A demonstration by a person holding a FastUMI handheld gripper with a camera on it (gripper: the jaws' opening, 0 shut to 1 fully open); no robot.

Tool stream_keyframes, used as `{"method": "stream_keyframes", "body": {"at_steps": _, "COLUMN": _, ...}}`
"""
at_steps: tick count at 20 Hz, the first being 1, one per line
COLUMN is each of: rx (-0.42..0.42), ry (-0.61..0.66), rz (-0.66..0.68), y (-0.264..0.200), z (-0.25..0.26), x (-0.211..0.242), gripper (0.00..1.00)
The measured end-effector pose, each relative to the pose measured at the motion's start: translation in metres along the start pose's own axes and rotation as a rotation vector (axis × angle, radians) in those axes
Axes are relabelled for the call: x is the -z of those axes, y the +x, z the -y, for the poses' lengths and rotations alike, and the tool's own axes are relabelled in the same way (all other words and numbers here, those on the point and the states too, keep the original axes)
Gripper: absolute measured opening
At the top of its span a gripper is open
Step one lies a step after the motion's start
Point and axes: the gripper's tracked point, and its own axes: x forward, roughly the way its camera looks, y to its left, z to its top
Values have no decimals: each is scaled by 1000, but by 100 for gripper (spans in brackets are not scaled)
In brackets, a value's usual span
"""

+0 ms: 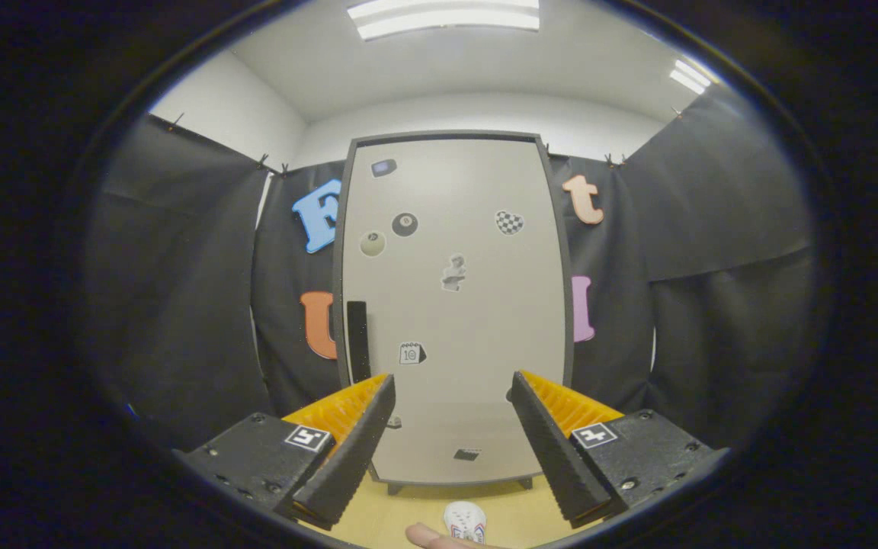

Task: Open the shoe cabinet door, grab the shoes and put them into the shoe cabinet, then close the shoe cabinet door.

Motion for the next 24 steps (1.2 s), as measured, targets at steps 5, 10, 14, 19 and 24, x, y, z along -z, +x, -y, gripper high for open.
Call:
{"method": "stream_keyframes", "body": {"at_steps": 5, "rx": -21, "ry": -5, "rz": -71, "y": 55, "z": -21, "x": 0, "gripper": 100}}
{"method": "stream_keyframes", "body": {"at_steps": 10, "rx": -139, "ry": 32, "rz": -138, "y": 103, "z": -76, "x": -1, "gripper": 100}}
{"method": "stream_keyframes", "body": {"at_steps": 14, "rx": -150, "ry": -16, "rz": -126, "y": 132, "z": -108, "x": 0, "gripper": 100}}
{"method": "stream_keyframes", "body": {"at_steps": 19, "rx": -72, "ry": -83, "rz": -170, "y": 161, "z": -114, "x": 19, "gripper": 99}}
{"method": "stream_keyframes", "body": {"at_steps": 24, "rx": 24, "ry": -62, "rz": -146, "y": 185, "z": -102, "x": 19, "gripper": 89}}
